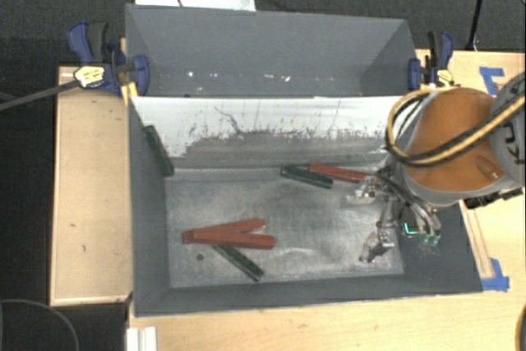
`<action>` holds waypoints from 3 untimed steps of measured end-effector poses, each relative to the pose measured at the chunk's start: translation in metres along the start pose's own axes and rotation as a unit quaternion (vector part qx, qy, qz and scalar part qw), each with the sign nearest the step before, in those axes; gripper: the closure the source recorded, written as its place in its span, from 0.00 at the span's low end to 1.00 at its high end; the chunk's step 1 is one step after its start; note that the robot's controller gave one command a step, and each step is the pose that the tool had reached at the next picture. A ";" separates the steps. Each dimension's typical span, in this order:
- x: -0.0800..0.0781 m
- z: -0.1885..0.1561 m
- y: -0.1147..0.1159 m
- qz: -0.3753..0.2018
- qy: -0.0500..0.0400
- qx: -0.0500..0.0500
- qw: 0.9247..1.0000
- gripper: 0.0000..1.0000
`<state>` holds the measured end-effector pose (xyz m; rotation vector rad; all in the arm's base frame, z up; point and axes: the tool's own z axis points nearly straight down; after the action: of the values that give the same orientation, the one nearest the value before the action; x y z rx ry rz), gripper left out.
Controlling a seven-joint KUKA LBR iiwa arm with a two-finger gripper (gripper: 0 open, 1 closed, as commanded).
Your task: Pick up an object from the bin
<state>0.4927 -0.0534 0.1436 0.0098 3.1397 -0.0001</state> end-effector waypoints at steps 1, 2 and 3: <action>-0.001 0.048 0.044 0.015 -0.004 0.000 1.000 0.00; 0.007 0.070 0.074 0.033 -0.003 0.001 0.999 0.00; 0.010 0.067 0.156 0.068 -0.003 -0.001 0.998 1.00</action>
Offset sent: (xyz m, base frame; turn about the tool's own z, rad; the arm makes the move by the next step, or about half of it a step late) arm -0.0109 0.0788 -0.0681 0.0673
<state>0.4838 0.1028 0.0770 0.2243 3.1265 0.0037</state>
